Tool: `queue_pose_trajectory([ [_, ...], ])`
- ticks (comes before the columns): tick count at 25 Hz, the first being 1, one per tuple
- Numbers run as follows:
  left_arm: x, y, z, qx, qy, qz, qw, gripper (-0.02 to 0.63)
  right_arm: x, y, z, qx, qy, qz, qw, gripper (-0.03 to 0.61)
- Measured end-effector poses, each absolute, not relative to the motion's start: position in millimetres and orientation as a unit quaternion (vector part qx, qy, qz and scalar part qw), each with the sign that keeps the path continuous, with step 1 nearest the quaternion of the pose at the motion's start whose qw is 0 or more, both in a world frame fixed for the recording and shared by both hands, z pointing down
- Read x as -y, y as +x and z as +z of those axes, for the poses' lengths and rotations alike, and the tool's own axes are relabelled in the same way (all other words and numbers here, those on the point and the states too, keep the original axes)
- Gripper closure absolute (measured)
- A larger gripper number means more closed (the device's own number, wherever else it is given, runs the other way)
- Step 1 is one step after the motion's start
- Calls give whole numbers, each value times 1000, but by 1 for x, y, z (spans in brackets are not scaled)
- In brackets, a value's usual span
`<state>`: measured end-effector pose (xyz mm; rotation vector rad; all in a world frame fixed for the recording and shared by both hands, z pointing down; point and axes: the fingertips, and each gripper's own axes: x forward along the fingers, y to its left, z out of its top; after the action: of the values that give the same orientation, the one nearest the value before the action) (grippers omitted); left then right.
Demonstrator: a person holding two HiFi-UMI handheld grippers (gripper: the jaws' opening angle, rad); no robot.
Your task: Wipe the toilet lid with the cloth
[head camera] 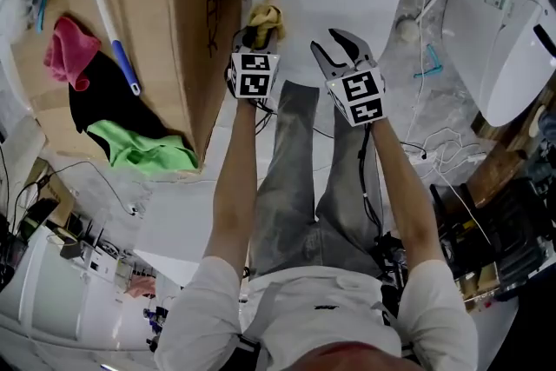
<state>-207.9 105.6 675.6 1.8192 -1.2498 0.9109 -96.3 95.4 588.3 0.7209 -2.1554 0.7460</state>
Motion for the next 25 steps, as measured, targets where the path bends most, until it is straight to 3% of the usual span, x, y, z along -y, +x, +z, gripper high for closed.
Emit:
queue_pose_trajectory([
  [12, -118, -255, 664, 542, 668, 374, 348, 492, -102, -79, 586, 828, 297, 292, 375, 391],
  [25, -151, -233, 674, 534, 675, 365, 356, 494, -119, -64, 585, 832, 300, 299, 360, 394],
])
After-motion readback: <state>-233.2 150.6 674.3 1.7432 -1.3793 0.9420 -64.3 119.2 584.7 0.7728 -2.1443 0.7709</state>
